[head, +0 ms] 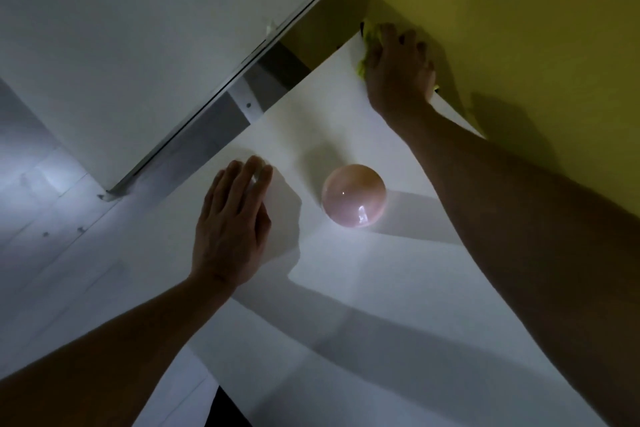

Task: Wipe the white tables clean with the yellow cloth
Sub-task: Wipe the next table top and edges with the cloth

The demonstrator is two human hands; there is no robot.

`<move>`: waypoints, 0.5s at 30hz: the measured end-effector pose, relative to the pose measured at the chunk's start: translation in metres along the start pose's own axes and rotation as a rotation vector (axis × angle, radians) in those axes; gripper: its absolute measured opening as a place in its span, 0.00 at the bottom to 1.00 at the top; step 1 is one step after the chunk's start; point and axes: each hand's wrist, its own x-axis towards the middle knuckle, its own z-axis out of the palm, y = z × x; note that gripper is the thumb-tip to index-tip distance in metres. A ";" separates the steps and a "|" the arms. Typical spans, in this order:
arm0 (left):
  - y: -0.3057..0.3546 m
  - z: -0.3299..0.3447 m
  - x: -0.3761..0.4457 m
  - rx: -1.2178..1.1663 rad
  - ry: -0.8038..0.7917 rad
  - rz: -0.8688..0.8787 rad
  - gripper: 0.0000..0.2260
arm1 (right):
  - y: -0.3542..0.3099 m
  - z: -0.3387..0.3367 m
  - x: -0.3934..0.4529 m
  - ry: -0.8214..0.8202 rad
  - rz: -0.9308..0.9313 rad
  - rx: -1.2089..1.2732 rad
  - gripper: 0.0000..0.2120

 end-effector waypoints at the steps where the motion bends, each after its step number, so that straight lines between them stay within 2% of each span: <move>1: 0.003 -0.002 -0.002 0.018 0.010 -0.016 0.23 | 0.000 0.001 0.001 -0.001 -0.006 -0.005 0.21; 3: 0.014 -0.007 -0.015 0.022 0.036 -0.025 0.22 | 0.003 0.002 -0.001 0.002 -0.022 -0.005 0.20; 4: 0.022 -0.007 -0.028 0.006 0.045 0.023 0.20 | 0.004 0.002 -0.002 0.003 -0.025 0.000 0.20; 7: 0.062 -0.005 -0.073 -0.058 -0.045 0.284 0.19 | 0.013 -0.003 -0.012 -0.004 -0.022 0.008 0.20; 9: 0.094 0.004 -0.079 -0.087 -0.111 0.380 0.22 | 0.030 -0.009 -0.029 -0.001 -0.014 -0.004 0.20; 12: 0.139 0.023 -0.056 -0.101 -0.148 0.398 0.26 | 0.071 -0.019 -0.067 -0.016 0.023 -0.037 0.22; 15: 0.154 0.034 -0.040 -0.041 -0.202 0.354 0.30 | 0.110 -0.030 -0.104 -0.025 0.076 -0.054 0.21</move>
